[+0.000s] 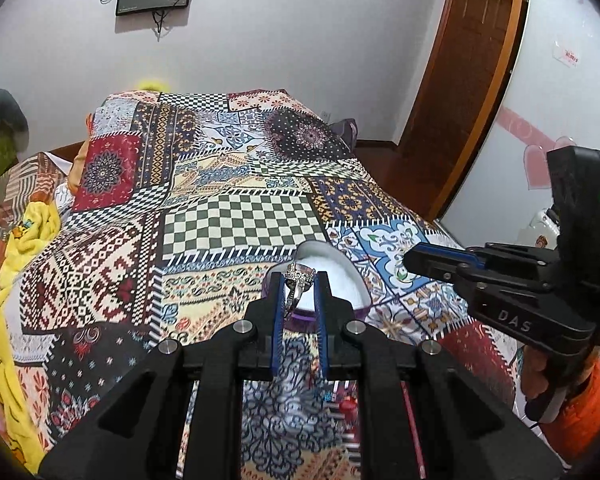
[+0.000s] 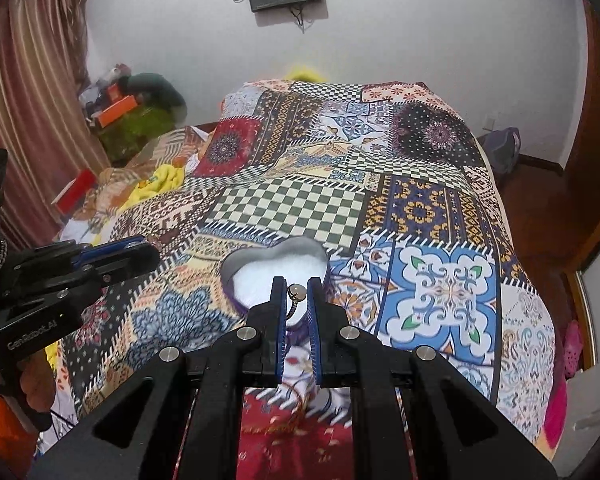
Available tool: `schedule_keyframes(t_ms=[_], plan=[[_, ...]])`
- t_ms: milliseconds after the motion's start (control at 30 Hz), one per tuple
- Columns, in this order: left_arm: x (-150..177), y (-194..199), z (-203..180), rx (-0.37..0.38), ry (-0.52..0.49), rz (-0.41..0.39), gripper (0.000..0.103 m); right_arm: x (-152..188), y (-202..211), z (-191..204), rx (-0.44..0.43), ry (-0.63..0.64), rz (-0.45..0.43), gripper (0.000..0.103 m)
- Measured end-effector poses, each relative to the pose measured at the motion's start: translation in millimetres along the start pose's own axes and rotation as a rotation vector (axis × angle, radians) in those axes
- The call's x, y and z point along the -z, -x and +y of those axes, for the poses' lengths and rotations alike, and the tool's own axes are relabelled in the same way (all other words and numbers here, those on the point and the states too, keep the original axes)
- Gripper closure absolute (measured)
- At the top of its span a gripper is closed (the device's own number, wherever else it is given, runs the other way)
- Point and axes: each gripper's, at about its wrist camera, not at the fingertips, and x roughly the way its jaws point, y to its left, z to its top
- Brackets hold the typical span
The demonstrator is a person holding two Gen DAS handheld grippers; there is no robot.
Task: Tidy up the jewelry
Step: 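Lower both rings into the purple heart tin and open both grippers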
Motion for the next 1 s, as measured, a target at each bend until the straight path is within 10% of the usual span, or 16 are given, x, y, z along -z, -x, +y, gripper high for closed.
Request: schedule_keyframes(t_ms=[1000], plan=[[-9.1, -85.8, 1.6, 0.043, -0.04, 0.187, 0.09, -6.8, -67.4, -2.8, -0.075, 0.098, 0.167, 0.094]])
